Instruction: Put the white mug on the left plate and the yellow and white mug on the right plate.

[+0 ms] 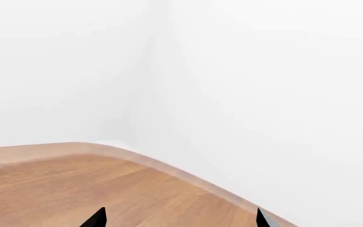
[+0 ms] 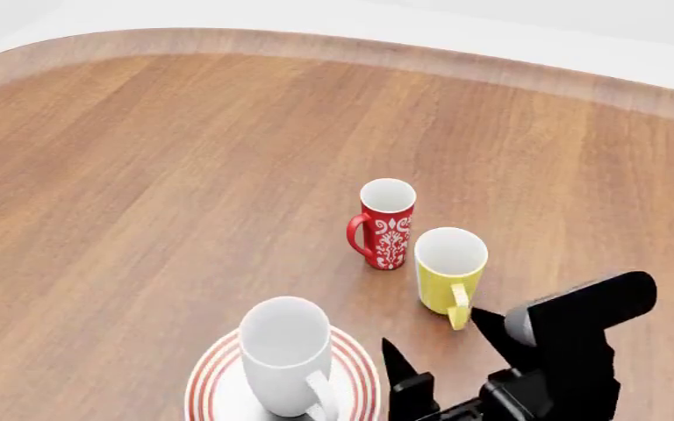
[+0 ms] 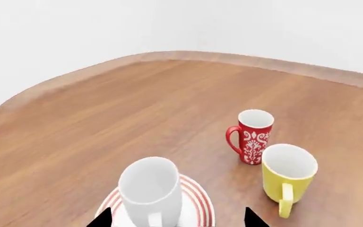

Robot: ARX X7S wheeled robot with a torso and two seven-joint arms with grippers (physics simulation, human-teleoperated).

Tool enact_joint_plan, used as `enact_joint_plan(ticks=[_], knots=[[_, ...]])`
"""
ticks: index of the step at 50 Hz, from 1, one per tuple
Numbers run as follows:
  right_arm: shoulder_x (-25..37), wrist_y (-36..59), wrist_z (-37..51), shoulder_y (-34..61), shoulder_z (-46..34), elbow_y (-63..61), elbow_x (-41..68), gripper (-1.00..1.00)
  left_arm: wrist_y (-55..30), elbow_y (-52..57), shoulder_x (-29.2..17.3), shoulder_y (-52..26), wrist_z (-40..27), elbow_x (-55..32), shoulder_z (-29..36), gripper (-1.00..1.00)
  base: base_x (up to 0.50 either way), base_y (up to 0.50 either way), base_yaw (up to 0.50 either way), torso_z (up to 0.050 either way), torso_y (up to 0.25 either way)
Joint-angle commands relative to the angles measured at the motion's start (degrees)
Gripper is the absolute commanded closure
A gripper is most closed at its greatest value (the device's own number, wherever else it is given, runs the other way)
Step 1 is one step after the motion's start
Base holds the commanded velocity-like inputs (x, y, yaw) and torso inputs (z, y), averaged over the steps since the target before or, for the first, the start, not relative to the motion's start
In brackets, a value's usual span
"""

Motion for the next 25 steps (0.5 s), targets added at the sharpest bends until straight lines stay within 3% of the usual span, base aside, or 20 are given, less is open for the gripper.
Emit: enact_joint_plan(ticks=[1, 17, 25], knots=[[-3.8, -5.8, 5.8, 4.8, 3.8, 1.9, -4.1, -1.00, 0.8, -0.8, -0.1, -0.1, 0.8, 0.7, 0.5, -1.00, 0.00, 0.00, 0.00, 0.000, 0.000], [-11.7, -7.5, 8.1, 19.9, -2.6, 25.5, -13.3, -1.00, 1.3, 0.0, -0.3, 0.9, 0.9, 0.7, 1.0, -1.00, 0.00, 0.00, 0.00, 0.000, 0.000], [-14.4, -14.3, 4.7, 20.5, -3.4, 36.4, -15.4, -1.00, 1.3, 0.2, -0.5, 0.9, 0.6, 0.3, 1.0, -1.00, 0.00, 0.00, 0.00, 0.000, 0.000]])
